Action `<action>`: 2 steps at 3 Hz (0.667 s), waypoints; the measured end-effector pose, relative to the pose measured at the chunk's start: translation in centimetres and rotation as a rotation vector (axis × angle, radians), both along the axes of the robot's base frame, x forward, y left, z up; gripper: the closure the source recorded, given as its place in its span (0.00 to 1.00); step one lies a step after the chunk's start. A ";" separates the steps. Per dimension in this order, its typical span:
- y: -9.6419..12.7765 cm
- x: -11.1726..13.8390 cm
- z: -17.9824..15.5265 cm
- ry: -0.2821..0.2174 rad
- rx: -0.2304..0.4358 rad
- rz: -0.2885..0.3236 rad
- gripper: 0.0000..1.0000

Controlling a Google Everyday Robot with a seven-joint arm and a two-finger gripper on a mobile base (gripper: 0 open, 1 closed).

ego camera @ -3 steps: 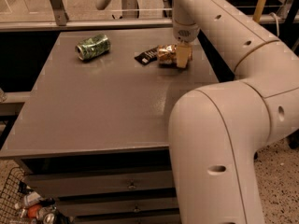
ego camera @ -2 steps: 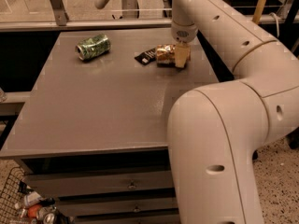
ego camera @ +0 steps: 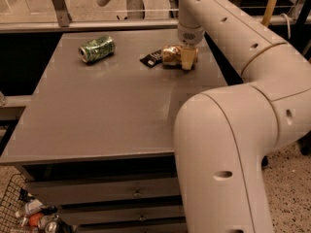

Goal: Move orange can near rxbar chocolate

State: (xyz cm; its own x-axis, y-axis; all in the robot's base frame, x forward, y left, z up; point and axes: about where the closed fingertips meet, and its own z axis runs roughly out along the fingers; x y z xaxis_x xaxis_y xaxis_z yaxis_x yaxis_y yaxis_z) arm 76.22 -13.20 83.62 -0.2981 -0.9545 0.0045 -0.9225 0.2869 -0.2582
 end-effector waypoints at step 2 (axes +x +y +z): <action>0.0 0.1 0.2 -0.002 0.001 0.001 0.00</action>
Offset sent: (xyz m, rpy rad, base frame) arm -0.0127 -0.0057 0.0267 0.1435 -0.0076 0.0187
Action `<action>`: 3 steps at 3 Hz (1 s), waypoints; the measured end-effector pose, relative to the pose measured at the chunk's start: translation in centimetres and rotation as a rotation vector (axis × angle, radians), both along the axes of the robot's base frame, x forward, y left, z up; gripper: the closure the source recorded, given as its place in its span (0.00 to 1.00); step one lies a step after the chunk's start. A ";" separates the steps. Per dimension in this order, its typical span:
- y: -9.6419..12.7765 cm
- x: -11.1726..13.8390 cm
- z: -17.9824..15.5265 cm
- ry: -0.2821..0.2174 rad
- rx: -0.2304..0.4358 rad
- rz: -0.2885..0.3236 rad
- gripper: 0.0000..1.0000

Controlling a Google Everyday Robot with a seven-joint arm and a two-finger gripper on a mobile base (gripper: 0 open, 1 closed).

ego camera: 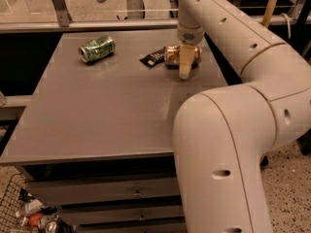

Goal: Move orange can near rxbar chocolate

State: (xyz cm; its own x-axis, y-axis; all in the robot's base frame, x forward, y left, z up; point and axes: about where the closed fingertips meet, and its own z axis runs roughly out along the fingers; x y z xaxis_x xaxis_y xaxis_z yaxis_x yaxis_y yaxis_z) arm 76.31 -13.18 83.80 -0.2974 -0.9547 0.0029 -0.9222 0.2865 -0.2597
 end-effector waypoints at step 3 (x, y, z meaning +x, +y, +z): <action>-5.7 -6.1 4.8 -0.100 0.267 -0.038 0.00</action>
Offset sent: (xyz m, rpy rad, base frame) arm -0.0679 -0.0674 0.0655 0.2983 -0.1271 -0.0696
